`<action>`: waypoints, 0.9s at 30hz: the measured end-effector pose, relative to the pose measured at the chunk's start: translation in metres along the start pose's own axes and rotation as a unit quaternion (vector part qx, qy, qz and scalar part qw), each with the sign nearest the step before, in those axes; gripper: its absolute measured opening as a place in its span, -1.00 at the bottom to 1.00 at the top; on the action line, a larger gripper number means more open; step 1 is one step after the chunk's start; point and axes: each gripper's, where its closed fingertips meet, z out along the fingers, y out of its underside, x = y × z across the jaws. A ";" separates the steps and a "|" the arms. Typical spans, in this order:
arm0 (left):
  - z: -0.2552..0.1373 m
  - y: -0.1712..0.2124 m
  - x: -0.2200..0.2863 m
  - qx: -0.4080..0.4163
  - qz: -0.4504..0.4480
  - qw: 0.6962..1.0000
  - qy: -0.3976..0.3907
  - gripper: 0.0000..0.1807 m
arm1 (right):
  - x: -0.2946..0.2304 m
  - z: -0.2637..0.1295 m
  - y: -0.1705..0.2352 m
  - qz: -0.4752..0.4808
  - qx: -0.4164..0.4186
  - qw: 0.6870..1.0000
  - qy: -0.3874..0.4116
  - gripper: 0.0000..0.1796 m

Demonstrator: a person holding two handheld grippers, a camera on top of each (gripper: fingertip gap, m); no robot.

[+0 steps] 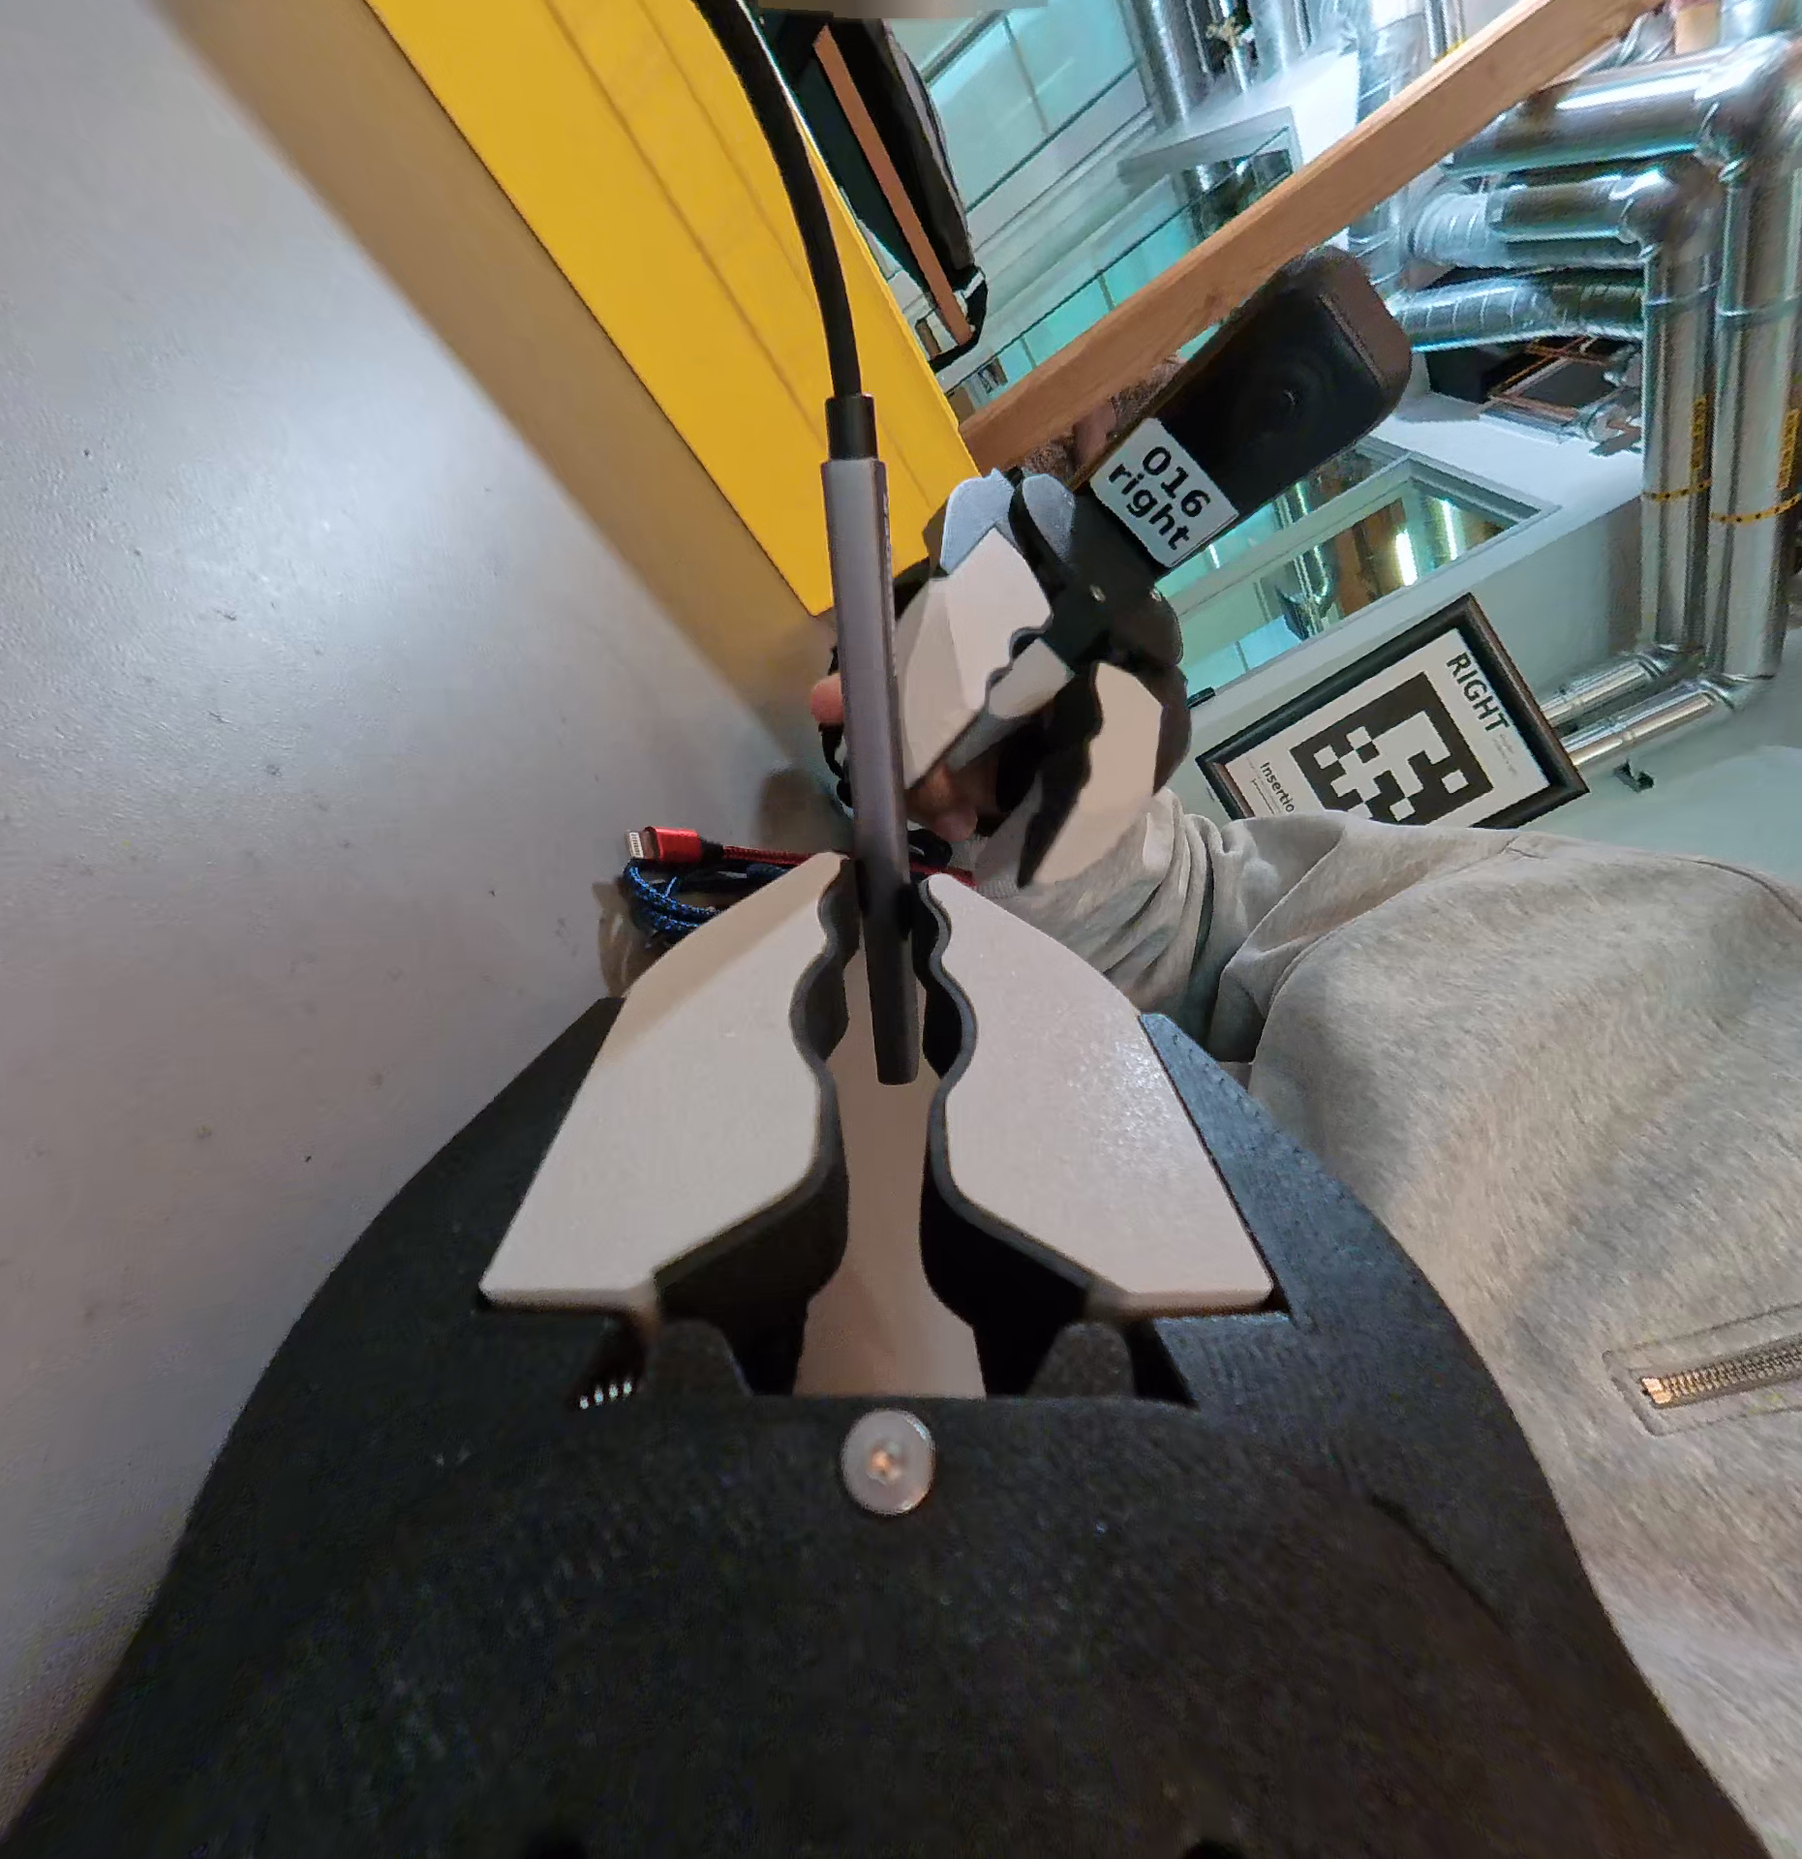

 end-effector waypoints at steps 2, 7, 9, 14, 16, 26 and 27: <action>0.000 0.000 0.001 0.001 -0.001 1.000 0.004 -0.88 | -0.007 0.004 0.005 0.007 -0.012 1.000 -0.025 -0.63; 0.000 -0.001 0.001 0.004 0.000 1.000 0.004 -0.88 | -0.010 0.013 0.021 0.007 -0.072 0.997 -0.024 -0.61; 0.000 -0.001 0.001 0.004 -0.001 1.000 0.004 -0.88 | -0.008 0.011 0.016 0.005 -0.054 0.998 -0.016 -0.64; 0.001 -0.003 0.002 0.010 -0.003 1.000 0.011 -0.88 | -0.005 0.006 0.011 0.028 -0.034 0.999 -0.026 -0.85; 0.001 -0.003 0.001 0.011 -0.003 1.000 0.009 -0.88 | -0.006 0.007 0.012 0.024 -0.037 0.999 -0.026 -0.84; 0.002 -0.004 0.000 0.014 -0.007 1.000 0.006 -0.89 | -0.003 0.011 0.016 -0.019 -0.056 0.998 0.012 -0.83; 0.002 -0.004 0.001 0.016 -0.007 1.000 0.012 -0.89 | 0.000 0.012 0.017 -0.030 -0.059 0.997 0.027 -0.74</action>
